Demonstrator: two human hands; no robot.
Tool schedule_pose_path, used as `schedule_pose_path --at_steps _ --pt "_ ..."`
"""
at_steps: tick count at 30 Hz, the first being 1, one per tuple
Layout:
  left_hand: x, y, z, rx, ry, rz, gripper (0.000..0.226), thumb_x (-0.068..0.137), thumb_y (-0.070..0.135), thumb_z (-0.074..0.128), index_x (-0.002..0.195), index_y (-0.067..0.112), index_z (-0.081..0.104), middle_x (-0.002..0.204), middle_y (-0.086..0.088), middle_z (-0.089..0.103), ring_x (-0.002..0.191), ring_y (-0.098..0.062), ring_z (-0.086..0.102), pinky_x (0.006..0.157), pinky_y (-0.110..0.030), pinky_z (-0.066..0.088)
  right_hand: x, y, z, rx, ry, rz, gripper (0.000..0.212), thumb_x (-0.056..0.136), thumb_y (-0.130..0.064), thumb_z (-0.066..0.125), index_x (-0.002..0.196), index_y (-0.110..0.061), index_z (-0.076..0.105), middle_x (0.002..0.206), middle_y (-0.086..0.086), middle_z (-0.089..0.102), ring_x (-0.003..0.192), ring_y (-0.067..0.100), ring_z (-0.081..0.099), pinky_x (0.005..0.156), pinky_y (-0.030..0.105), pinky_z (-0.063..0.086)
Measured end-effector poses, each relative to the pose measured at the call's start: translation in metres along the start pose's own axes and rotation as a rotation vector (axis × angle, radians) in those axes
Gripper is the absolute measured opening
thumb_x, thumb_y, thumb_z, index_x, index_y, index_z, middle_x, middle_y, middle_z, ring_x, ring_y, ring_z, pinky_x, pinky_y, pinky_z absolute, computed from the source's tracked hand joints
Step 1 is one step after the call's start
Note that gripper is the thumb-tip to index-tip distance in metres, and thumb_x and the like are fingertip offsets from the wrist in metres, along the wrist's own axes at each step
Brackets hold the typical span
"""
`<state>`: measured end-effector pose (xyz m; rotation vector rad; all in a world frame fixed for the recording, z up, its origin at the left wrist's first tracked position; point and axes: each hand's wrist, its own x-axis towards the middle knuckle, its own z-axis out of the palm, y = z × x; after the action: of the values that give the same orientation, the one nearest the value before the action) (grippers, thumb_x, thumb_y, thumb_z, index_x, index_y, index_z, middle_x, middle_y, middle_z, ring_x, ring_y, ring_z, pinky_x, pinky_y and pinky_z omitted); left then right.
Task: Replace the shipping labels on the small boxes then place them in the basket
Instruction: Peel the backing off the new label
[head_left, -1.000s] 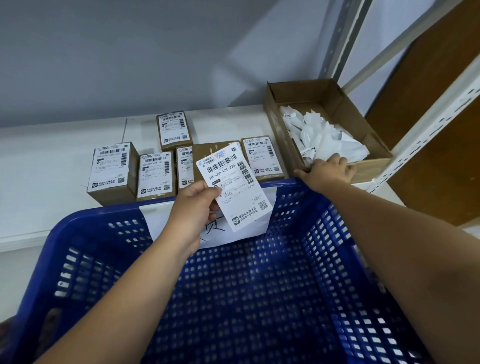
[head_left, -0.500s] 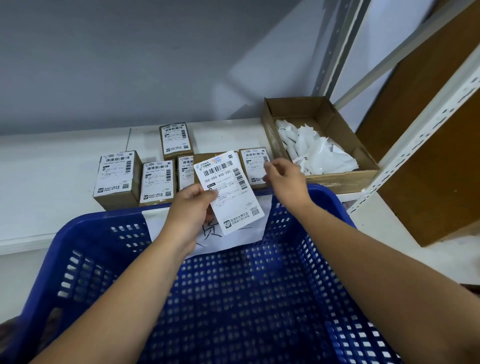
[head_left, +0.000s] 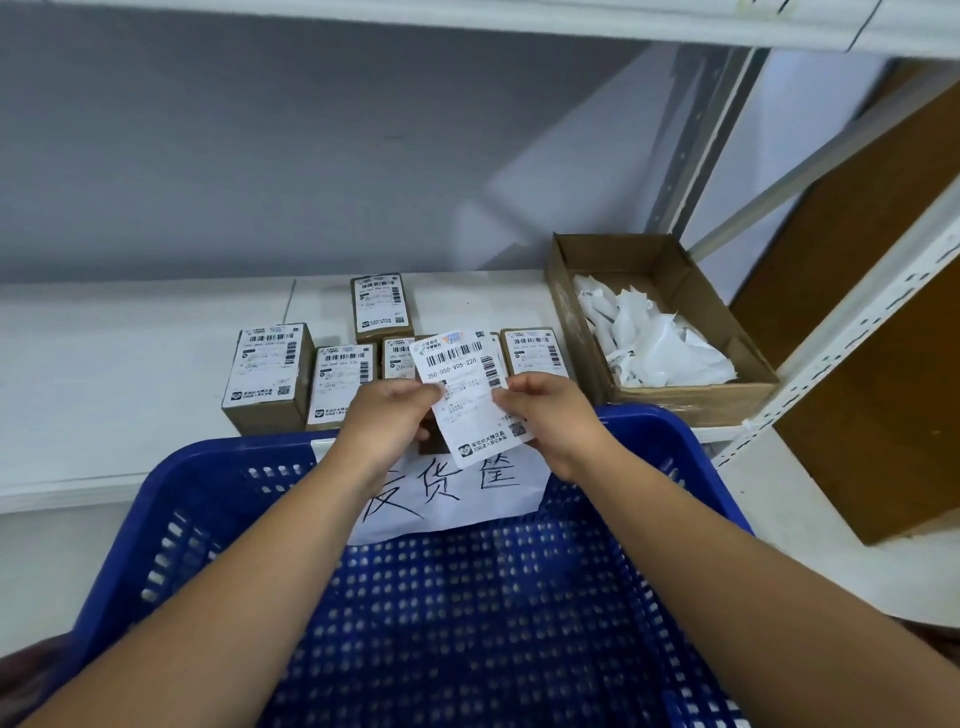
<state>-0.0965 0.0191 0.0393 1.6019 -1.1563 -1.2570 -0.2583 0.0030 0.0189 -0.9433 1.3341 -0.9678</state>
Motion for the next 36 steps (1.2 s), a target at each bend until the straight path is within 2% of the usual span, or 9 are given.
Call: schedule_pose_path --at_steps 2,5,8,12,18,22,24,32,36 --pt "0.008 -0.004 -0.003 0.017 0.055 0.002 0.021 0.092 0.032 0.056 0.087 0.016 0.069 0.081 0.004 0.07 0.067 -0.021 0.065 0.072 -0.032 0.052 0.006 -0.001 0.002 -0.048 0.052 -0.003 0.019 0.093 -0.001 0.059 0.078 -0.011 0.06 0.083 0.005 0.069 0.075 0.019 0.065 0.068 0.033 0.056" --pt "0.022 -0.012 -0.012 -0.003 0.221 0.016 0.029 0.093 0.031 0.053 0.117 0.018 0.062 0.089 0.003 0.069 0.078 -0.018 0.068 0.083 -0.039 0.054 0.018 -0.003 0.002 0.027 0.146 0.049 0.012 0.095 -0.004 0.056 0.085 -0.009 0.06 0.087 0.01 0.068 0.085 0.025 0.066 0.079 0.039 0.056" --pt "0.036 -0.021 -0.014 -0.102 0.212 -0.026 0.014 0.094 0.018 0.049 0.096 0.022 0.062 0.104 -0.006 0.068 0.095 -0.021 0.064 0.085 -0.033 0.051 0.032 -0.008 0.001 0.227 0.169 0.141 0.012 0.096 -0.006 0.054 0.099 0.0 0.063 0.089 0.018 0.07 0.092 0.029 0.068 0.087 0.04 0.052" --pt "0.052 -0.031 -0.007 -0.104 0.167 -0.068 0.012 0.093 0.019 0.053 0.087 0.024 0.062 0.112 -0.01 0.065 0.11 -0.028 0.058 0.102 -0.045 0.044 0.045 -0.007 0.009 0.375 0.152 0.2 0.014 0.096 -0.009 0.055 0.086 -0.009 0.065 0.076 0.003 0.073 0.083 0.022 0.069 0.097 0.038 0.051" --pt "0.071 -0.035 0.008 -0.121 0.095 -0.156 0.033 0.096 0.036 0.05 0.09 0.01 0.068 0.097 -0.011 0.071 0.095 -0.029 0.066 0.096 -0.045 0.048 0.054 -0.001 0.023 0.417 0.183 0.257 0.013 0.097 -0.011 0.051 0.092 -0.012 0.064 0.084 0.003 0.07 0.073 0.016 0.065 0.058 0.025 0.052" --pt "0.062 -0.038 0.016 -0.099 0.109 -0.14 0.043 0.1 0.041 0.039 0.104 0.007 0.065 0.112 -0.011 0.066 0.104 -0.028 0.061 0.1 -0.043 0.045 0.046 -0.002 0.027 0.534 0.173 0.26 0.017 0.097 -0.009 0.047 0.091 -0.01 0.063 0.073 0.003 0.07 0.058 0.014 0.067 0.049 0.023 0.052" --pt "0.057 -0.04 0.016 -0.158 0.108 -0.128 0.035 0.099 0.043 0.041 0.095 0.016 0.063 0.111 -0.01 0.067 0.102 -0.027 0.062 0.097 -0.044 0.047 0.038 -0.005 0.028 0.599 0.176 0.258 0.016 0.096 -0.006 0.047 0.09 -0.008 0.062 0.065 0.004 0.07 0.049 0.014 0.067 0.043 0.021 0.051" --pt "0.029 -0.035 0.001 -0.303 0.072 -0.176 0.024 0.09 0.036 0.062 0.081 0.017 0.05 0.099 -0.009 0.067 0.095 -0.029 0.062 0.096 -0.049 0.046 -0.004 -0.02 0.022 0.616 0.1 0.257 0.022 0.097 -0.006 0.044 0.081 -0.008 0.059 0.055 0.003 0.067 0.042 0.012 0.063 0.039 0.016 0.046" --pt "0.008 -0.024 -0.012 -0.385 -0.043 -0.224 0.018 0.09 0.029 0.062 0.097 0.012 0.058 0.089 -0.005 0.069 0.083 -0.022 0.064 0.075 -0.04 0.054 -0.022 -0.028 0.021 0.519 0.064 0.276 0.016 0.097 -0.007 0.047 0.086 -0.008 0.059 0.063 0.004 0.069 0.047 0.013 0.065 0.046 0.018 0.049"
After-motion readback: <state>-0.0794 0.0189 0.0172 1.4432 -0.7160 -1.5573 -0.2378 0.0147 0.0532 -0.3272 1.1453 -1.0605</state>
